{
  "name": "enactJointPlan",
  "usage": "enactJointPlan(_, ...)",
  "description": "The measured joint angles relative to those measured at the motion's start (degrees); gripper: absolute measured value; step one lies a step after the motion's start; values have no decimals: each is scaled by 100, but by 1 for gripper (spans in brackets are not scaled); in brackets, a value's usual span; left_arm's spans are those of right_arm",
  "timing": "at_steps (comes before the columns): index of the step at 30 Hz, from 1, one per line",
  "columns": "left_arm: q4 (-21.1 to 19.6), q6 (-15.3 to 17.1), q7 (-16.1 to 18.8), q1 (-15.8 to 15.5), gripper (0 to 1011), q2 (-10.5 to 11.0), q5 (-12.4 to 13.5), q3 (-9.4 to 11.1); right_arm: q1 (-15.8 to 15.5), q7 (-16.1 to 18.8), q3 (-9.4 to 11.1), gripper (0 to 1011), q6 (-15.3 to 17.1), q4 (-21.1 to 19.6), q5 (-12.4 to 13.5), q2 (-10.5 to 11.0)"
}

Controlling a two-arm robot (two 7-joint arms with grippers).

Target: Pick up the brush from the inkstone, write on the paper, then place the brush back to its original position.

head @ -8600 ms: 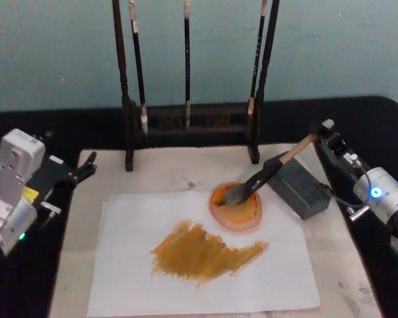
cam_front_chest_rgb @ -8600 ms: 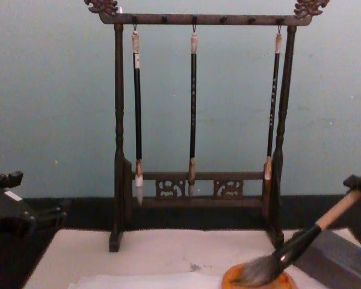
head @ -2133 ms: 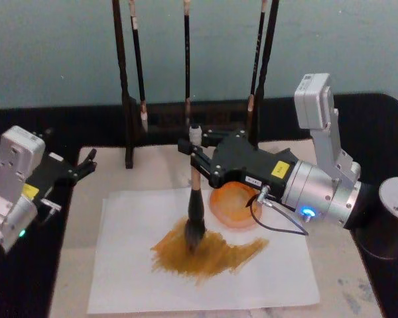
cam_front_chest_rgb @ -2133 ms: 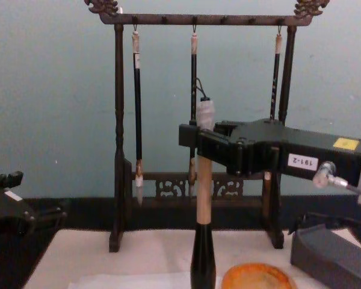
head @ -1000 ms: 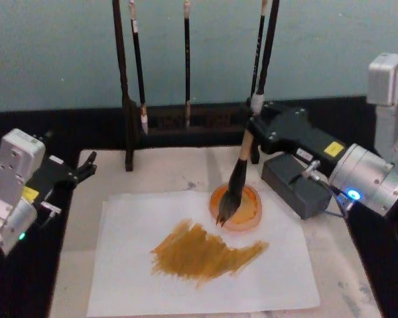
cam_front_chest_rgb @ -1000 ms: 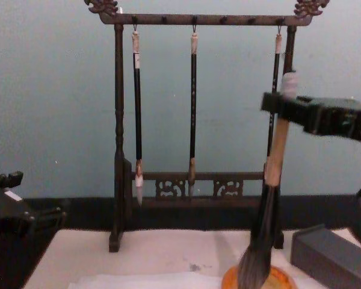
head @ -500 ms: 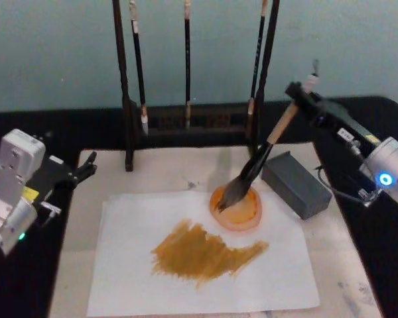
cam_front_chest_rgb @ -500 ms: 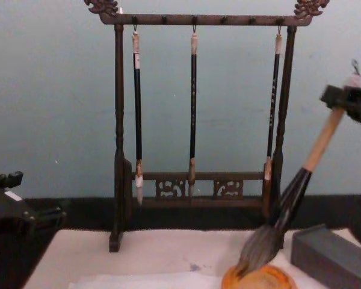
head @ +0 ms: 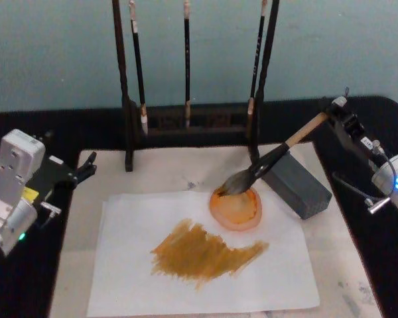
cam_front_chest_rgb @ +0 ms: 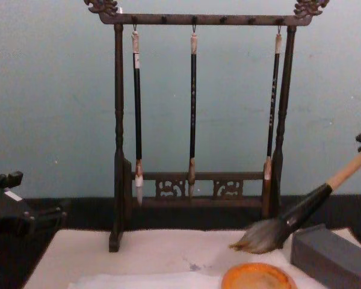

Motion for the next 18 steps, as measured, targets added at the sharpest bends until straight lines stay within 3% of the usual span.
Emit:
enactJointPlan(9, 0, 0, 0, 0, 1010, 0, 0, 0, -49, -239, -58, 160, -140, 308, 197, -145)
enactJointPlan(18, 0, 0, 0, 0, 1010, 0, 0, 0, 107, -425, -152, 160, -382, 774, 339, -308)
